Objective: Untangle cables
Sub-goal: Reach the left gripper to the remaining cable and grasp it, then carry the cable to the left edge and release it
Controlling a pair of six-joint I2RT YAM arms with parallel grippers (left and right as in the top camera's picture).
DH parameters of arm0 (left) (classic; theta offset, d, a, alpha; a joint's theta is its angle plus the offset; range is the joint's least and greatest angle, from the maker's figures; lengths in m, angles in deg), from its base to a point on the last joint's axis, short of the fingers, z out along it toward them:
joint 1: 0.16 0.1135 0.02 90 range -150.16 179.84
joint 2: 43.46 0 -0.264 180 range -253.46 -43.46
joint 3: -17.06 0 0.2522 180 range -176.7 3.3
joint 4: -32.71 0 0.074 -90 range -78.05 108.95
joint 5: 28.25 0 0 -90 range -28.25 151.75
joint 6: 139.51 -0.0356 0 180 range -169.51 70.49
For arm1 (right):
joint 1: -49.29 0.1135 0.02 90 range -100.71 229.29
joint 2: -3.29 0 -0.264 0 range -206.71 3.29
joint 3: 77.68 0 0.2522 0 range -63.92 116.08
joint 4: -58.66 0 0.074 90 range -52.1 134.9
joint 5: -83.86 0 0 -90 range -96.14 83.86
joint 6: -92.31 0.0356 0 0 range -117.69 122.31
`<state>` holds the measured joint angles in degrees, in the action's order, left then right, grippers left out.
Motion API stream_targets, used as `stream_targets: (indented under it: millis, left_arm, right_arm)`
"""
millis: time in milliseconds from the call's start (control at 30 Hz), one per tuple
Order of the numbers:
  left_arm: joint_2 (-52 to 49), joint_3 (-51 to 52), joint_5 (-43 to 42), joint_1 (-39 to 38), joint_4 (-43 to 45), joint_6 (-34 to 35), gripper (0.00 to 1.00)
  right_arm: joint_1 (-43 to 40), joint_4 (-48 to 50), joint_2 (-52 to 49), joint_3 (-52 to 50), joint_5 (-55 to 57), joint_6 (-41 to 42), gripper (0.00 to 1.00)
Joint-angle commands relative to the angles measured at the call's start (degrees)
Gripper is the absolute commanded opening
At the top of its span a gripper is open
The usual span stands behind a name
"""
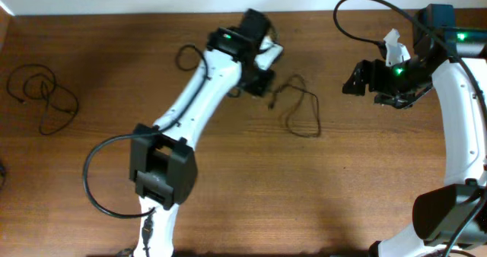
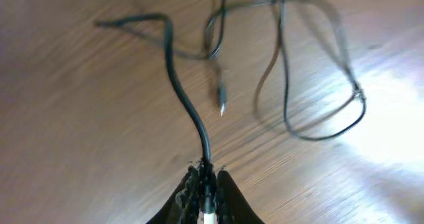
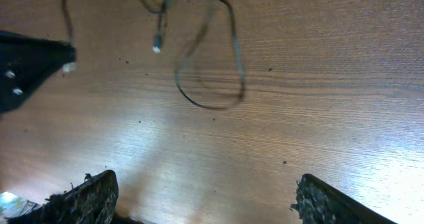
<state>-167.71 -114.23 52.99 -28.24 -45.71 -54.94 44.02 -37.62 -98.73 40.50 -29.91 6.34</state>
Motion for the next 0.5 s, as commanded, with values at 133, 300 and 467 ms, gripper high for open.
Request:
stream_targets:
  millis: [133,300,467]
  left_arm:
    - [-5.49,0.28,-3.08,-7.28,4.59,-3.89,0.1]
    - [-9.9,0.28,-9.6,-7.93,4.22,-3.87,0.31]
    - [-10.86,0.28,-7.15,-8.04,6.69,-3.69,0.68]
  right_arm:
    - [0.02,-0.2,-0.04,-0.35,0.46,-0.66,0.87]
    - [-0.46,1.4,-0.04,-0.33,0.48,-0.52,0.87]
    - [-4.57,3.39,-0.04,-0.33,0.44,1.36,0.87]
